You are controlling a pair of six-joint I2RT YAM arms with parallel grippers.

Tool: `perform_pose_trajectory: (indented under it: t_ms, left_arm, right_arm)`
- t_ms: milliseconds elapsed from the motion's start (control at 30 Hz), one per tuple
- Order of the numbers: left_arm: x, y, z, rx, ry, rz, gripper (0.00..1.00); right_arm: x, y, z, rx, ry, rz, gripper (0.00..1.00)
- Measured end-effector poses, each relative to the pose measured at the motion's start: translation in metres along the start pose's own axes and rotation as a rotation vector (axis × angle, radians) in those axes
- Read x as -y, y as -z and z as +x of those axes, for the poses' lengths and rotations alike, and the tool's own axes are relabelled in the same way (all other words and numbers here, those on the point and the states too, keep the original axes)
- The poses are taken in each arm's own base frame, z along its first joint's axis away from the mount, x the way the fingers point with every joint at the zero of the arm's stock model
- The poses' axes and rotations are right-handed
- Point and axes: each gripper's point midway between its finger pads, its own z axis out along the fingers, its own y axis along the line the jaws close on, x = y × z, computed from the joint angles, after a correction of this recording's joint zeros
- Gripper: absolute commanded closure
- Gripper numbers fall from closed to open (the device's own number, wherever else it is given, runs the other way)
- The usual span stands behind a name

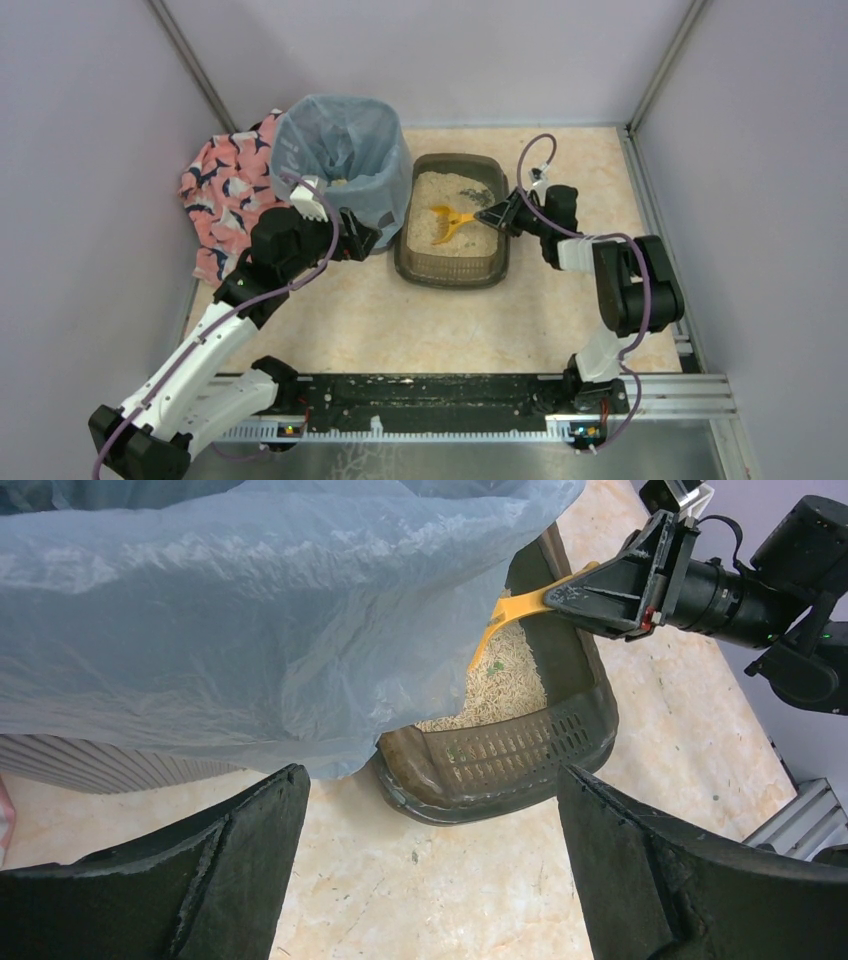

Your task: Clean the litter box

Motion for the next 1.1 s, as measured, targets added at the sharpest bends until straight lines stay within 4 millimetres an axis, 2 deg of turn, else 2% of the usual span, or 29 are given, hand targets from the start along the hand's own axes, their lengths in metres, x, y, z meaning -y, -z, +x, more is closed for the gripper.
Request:
perform_pose_trajectory:
  t_ms: [200, 467, 733, 1000, 1100]
  left_arm:
    - [0.000, 0.000, 0.000, 0.000, 0.000, 0.000, 0.01]
    - [0.000, 0.000, 0.000, 0.000, 0.000, 0.000, 0.01]
    - [0.000, 0.000, 0.000, 0.000, 0.000, 0.000, 0.01]
    - [0.000, 0.000, 0.000, 0.000, 0.000, 0.000, 0.01]
    - [0.000, 0.000, 0.000, 0.000, 0.000, 0.000, 0.01]
  right_arm:
    - [-0.005, 0.004, 0.004, -0.008, -0.041, -0.037, 1.00]
    - [-0.018, 0.011, -0.001, -0.013, -0.082, -0.109, 1.00]
    - [-0.016, 0.026, -0.021, 0.023, -0.095, -0.126, 1.00]
    - [-0.006, 0.055, -0.058, 0.123, -0.102, -0.126, 1.00]
    - [-0.004, 0.066, -0.062, 0.154, -0.116, -0.136, 1.00]
